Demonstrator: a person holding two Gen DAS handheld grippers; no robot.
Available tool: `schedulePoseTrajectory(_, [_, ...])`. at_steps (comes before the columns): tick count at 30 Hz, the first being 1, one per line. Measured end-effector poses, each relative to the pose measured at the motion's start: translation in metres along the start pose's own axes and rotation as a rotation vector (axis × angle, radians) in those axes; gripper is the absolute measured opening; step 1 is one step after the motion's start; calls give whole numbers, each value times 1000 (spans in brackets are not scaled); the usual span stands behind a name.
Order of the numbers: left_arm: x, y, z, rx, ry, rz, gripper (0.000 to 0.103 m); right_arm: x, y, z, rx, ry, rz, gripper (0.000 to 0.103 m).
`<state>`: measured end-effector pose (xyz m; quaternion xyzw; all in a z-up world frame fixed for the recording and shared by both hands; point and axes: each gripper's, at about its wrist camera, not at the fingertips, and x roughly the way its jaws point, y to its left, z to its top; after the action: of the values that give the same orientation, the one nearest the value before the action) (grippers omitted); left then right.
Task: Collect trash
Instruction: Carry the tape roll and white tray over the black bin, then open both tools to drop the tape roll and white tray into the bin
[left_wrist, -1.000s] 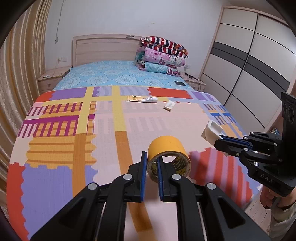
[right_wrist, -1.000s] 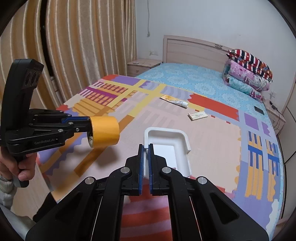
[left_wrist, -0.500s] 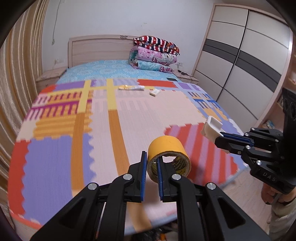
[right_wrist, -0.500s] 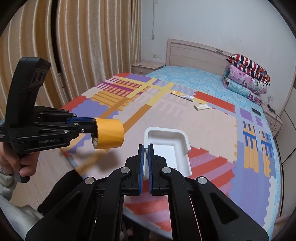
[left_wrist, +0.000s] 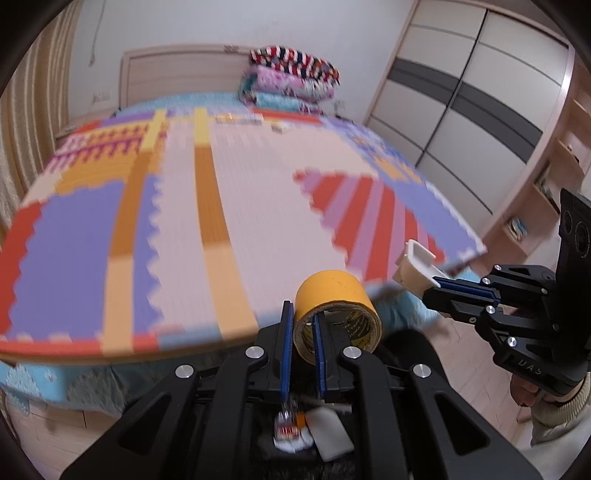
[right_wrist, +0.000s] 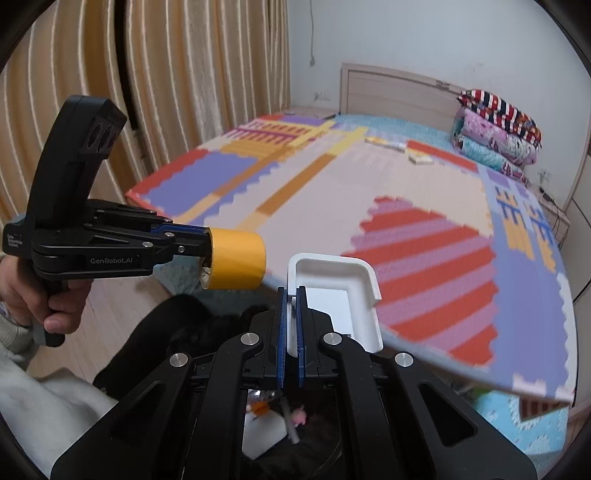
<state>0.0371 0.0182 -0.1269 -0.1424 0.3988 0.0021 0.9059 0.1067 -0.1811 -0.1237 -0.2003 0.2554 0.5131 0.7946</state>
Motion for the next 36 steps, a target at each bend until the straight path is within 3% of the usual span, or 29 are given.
schedulePoseTrajectory(8, [35, -6, -44, 7, 137, -27, 10, 32, 11, -45, 27, 124, 65, 5])
schedulePoseTrajectory(22, [95, -5, -97, 65, 313, 53, 10, 95, 7, -99, 75, 315, 76, 5])
schedulePoseTrajectory(32, [110, -3, -107, 63, 374, 44, 10, 113, 11, -115, 104, 382, 112, 6])
schedulePoseTrajectory(36, [113, -4, -107, 49, 399, 21, 12, 113, 11, -115, 110, 385, 122, 13])
